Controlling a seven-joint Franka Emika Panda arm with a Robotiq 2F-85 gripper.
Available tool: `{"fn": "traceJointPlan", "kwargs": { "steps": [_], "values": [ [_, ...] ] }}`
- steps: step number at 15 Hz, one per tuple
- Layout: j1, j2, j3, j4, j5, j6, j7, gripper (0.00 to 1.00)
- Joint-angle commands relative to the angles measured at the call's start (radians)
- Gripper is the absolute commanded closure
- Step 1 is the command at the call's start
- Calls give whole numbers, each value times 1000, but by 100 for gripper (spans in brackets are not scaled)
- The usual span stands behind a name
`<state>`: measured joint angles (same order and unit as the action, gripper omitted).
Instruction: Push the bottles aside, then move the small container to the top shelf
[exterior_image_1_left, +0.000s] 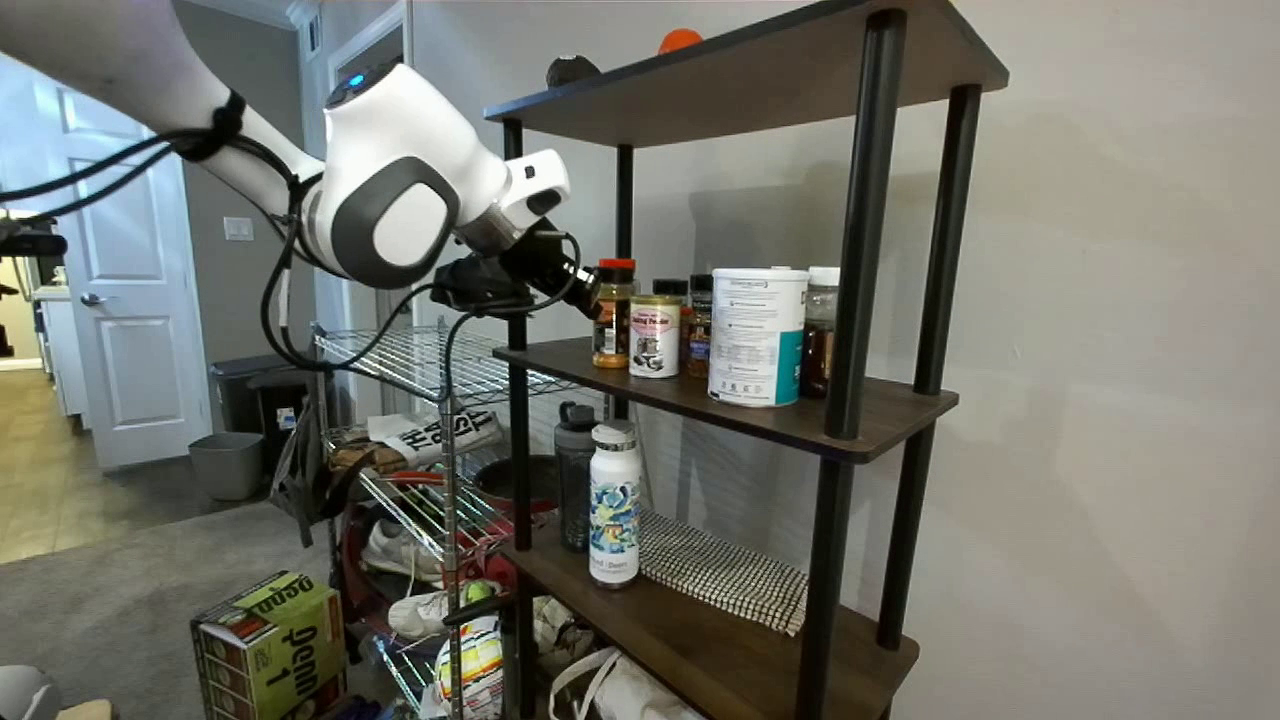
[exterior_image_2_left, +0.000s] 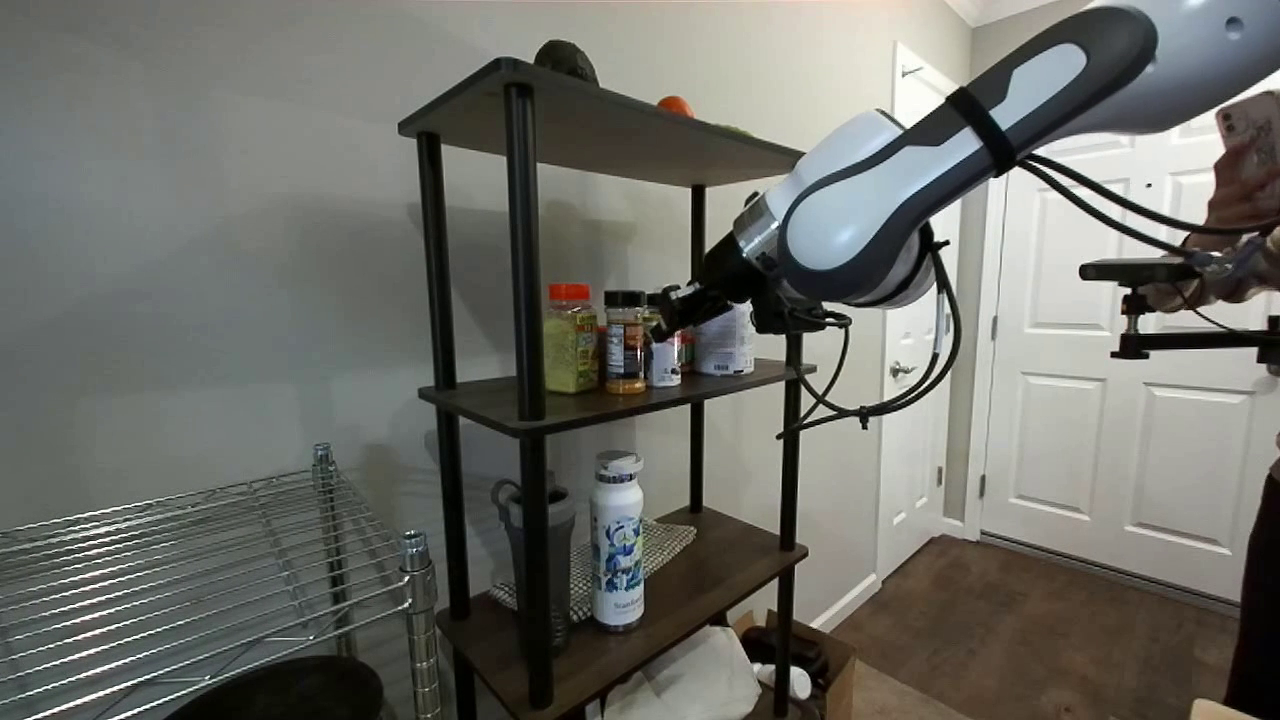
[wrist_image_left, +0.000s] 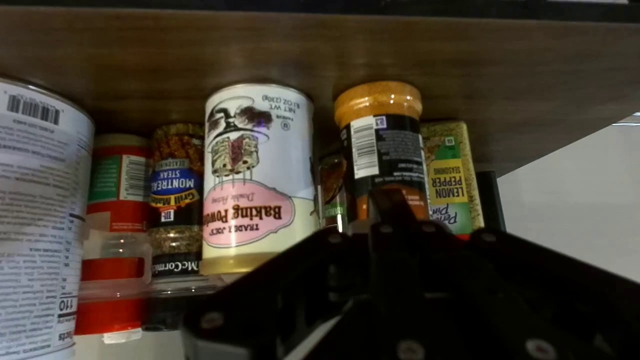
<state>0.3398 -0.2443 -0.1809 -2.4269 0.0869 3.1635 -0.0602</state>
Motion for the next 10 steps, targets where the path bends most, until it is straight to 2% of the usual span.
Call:
{"fn": "traceJointPlan", "kwargs": {
  "steps": [1,6,10],
  "values": [
    [-52,60,32,58,-24,19,23,100],
    [-99,109,71,104,-40,20,36,100],
    [-101,113,102,102,-67,11,27,100]
  ]
}}
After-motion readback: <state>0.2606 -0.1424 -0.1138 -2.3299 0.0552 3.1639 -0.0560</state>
